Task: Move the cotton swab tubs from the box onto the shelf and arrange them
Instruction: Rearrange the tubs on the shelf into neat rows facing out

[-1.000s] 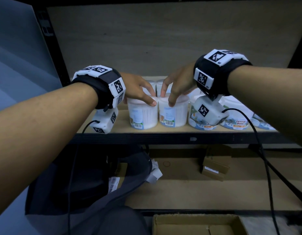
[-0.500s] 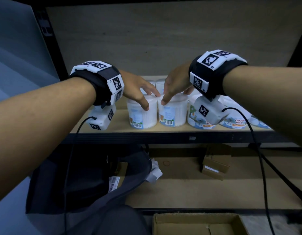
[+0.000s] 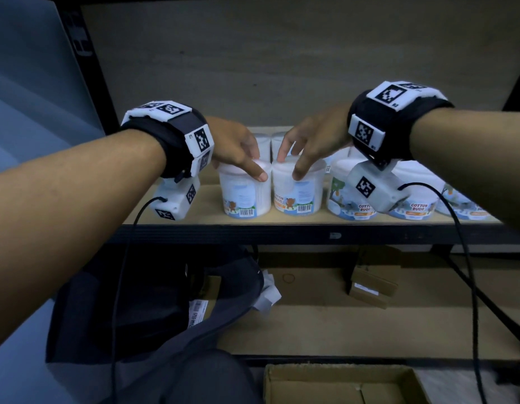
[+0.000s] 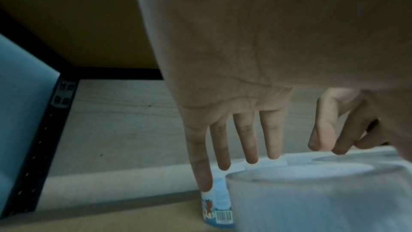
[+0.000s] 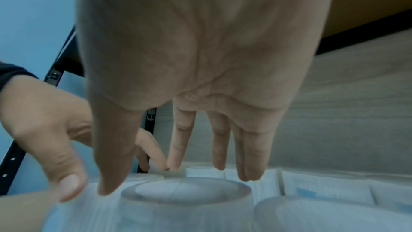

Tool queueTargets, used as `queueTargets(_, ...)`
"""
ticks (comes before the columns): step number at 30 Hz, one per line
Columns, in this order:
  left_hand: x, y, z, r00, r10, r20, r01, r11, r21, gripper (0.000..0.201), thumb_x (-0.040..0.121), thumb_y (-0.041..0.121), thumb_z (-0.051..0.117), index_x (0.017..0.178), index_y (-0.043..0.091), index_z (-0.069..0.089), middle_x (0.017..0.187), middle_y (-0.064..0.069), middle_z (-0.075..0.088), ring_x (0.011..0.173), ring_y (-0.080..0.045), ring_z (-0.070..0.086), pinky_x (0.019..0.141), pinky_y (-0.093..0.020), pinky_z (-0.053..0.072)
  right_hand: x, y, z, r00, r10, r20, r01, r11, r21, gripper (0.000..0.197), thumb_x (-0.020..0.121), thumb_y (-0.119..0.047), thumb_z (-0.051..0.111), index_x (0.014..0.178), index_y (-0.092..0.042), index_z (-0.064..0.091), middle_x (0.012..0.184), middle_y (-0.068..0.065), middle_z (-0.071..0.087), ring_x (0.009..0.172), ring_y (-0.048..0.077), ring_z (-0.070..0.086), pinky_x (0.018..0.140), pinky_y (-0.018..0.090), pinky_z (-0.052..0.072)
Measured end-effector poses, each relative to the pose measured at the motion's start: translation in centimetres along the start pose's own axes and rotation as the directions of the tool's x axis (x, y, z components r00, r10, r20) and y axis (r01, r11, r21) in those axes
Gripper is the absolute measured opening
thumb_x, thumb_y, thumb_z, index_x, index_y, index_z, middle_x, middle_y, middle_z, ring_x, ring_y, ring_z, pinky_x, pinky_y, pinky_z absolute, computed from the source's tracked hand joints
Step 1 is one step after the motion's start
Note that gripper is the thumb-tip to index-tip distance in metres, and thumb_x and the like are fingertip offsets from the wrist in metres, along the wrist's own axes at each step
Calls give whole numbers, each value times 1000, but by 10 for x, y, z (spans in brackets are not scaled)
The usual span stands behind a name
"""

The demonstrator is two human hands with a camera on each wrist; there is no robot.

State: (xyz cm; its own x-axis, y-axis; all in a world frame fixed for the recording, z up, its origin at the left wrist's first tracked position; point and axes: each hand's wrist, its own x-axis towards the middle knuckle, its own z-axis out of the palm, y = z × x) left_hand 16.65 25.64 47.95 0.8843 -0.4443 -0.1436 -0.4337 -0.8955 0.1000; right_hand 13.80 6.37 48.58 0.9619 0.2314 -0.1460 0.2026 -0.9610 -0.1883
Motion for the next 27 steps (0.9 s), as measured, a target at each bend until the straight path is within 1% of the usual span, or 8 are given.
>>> queueTargets(3,3,-9,4,1000,-8,17,8,1000,-22,96,58,81,67,140,38,44,132,21,48,119,-15,54,105,-36,44,-3,2,-3,999,-21,-35,21,1000,15,47,69,-55,79,112,-44,66,116,-9,60,107,14,59,84,24,49)
queueTargets(8,0,-15,8,998,50,40,-47,997,-66,65,75,54,75,134,44,50,125,19,55,117,-11,54,106,-35,44,1,3,-2,998,-17,-66,18,1000,24,45,66,-60,80,104,-38,70,104,-10,66,95,16,68,83,30,58)
queueTargets(15,-2,-12,9,997,62,44,-57,992,-114,56,75,57,73,126,38,58,129,15,59,117,-13,58,103,-41,47,1,3,1,999,-33,-38,33,999,3,36,71,-51,80,102,-36,71,104,-9,67,94,15,67,76,25,55)
queueTargets(18,-2,-10,10,998,47,31,-42,990,-132,73,69,65,73,133,35,54,132,14,56,115,-14,59,96,-38,53,0,3,0,998,-42,-36,40,999,-34,34,72,-50,80,102,-39,70,111,-9,65,101,16,65,86,29,54)
queueTargets(20,-2,-9,11,1000,20,16,-17,990,-139,86,71,65,72,143,28,45,135,10,52,116,-17,58,91,-35,56,-1,4,0,998,-50,-31,48,998,-49,33,72,-47,79,103,-40,69,117,-8,64,109,17,62,95,34,51)
queueTargets(22,-1,-9,12,1000,11,12,-9,990,-141,91,70,66,71,146,25,42,137,7,52,113,-18,60,87,-34,57,-3,5,1,998,-65,-15,64,997,-42,32,76,-40,78,106,-39,68,122,-8,62,115,17,58,100,36,48)
queueTargets(25,-2,-6,12,1000,-13,15,15,992,-125,100,64,72,69,147,23,39,139,3,50,111,-22,61,85,-34,58,-3,8,2,997,-78,18,78,997,4,32,80,-30,77,109,-37,66,128,-9,58,116,14,54,96,32,47)
queueTargets(27,-2,-5,10,999,-32,15,34,994,-102,111,57,79,65,149,24,35,142,3,48,111,-23,62,87,-33,57,-3,8,2,996,-76,43,74,997,32,32,80,-31,77,109,-38,66,129,-10,56,117,13,53,90,28,45)
